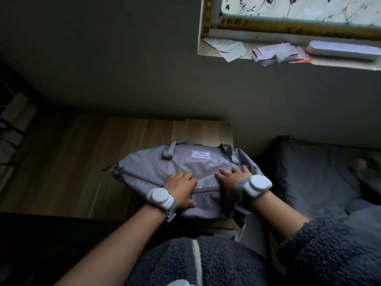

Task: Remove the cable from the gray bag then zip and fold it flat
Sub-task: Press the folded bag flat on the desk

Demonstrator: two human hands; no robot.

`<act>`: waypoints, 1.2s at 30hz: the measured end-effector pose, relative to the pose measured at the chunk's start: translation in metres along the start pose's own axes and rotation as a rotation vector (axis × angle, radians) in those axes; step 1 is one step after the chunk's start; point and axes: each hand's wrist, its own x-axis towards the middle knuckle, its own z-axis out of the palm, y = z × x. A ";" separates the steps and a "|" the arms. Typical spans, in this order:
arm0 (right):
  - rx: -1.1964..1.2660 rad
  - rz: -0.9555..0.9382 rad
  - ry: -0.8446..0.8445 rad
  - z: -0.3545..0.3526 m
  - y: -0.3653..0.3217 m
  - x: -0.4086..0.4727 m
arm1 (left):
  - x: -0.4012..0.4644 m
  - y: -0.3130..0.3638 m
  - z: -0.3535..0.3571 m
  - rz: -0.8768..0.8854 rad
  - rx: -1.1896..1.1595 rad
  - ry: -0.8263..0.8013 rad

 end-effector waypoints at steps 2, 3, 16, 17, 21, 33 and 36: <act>-0.013 0.103 0.136 0.006 0.020 -0.004 | -0.002 -0.006 0.005 -0.013 -0.009 0.040; -0.038 0.155 0.203 0.006 0.033 -0.005 | -0.002 -0.008 0.005 -0.026 -0.013 0.055; 0.079 0.221 0.549 0.079 0.061 -0.056 | 0.005 -0.004 0.007 -0.060 0.138 0.175; 0.098 0.165 0.539 0.084 0.058 -0.058 | 0.004 -0.004 0.007 -0.041 0.151 0.164; 0.036 0.116 0.678 0.078 0.042 -0.060 | 0.001 0.007 0.007 0.112 0.303 0.146; -0.074 0.094 0.645 0.042 0.013 -0.056 | 0.004 -0.008 0.012 0.127 0.258 0.054; 0.015 0.078 0.813 0.027 0.017 -0.062 | -0.008 -0.021 0.005 0.127 0.140 0.060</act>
